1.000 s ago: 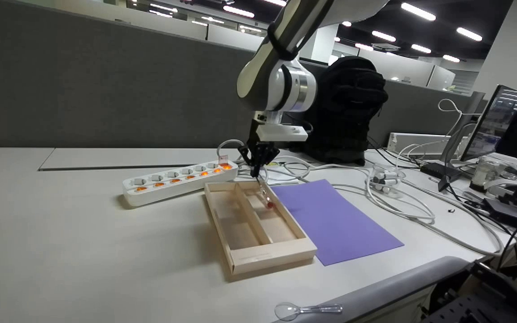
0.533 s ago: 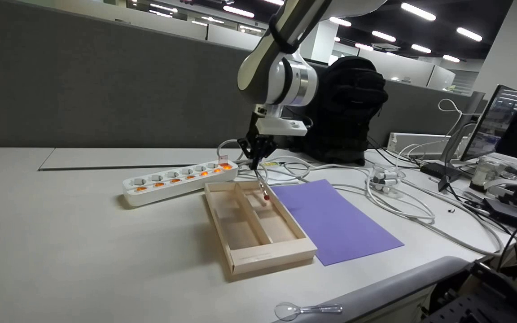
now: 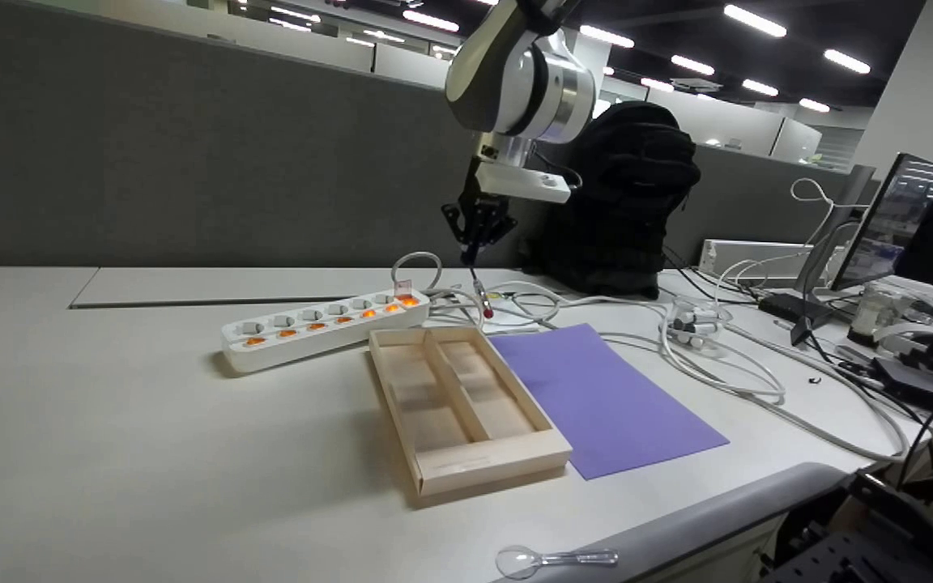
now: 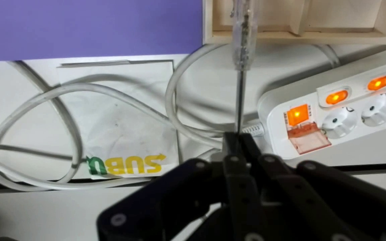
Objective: Remove the screwdriver from the tray and put it on the table
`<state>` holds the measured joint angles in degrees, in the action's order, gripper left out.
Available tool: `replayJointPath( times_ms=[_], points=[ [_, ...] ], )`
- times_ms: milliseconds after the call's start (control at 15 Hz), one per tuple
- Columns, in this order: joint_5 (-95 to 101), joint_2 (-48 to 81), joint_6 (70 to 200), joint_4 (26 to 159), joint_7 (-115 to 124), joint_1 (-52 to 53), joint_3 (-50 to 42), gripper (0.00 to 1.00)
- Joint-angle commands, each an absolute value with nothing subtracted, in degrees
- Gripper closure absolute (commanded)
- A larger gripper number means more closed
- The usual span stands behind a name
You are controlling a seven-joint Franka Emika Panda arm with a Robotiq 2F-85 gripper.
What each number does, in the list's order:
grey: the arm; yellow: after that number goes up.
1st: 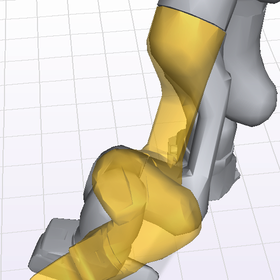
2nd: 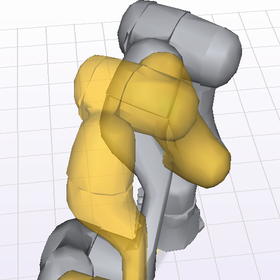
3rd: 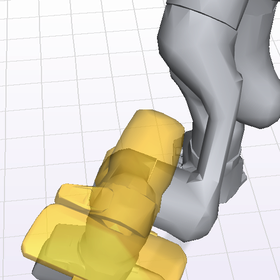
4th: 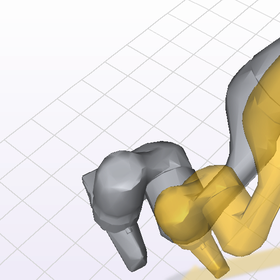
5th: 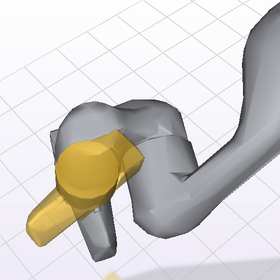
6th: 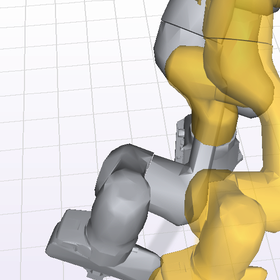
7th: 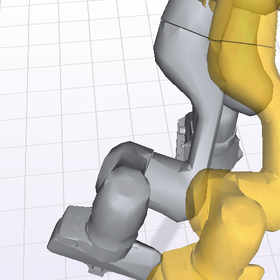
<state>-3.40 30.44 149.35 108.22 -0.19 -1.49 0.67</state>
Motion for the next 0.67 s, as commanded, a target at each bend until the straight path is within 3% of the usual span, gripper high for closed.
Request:
replayJointPath(
  times_ms=[0, 600],
  points=[
    [-4.7, 25.4, 144.3, 112.5, 0.1, -3.4, -0.3, 0.99],
    [-4.2, 25.4, 142.3, 119.1, 1.6, -6.1, -4.9, 0.99]
  ],
)
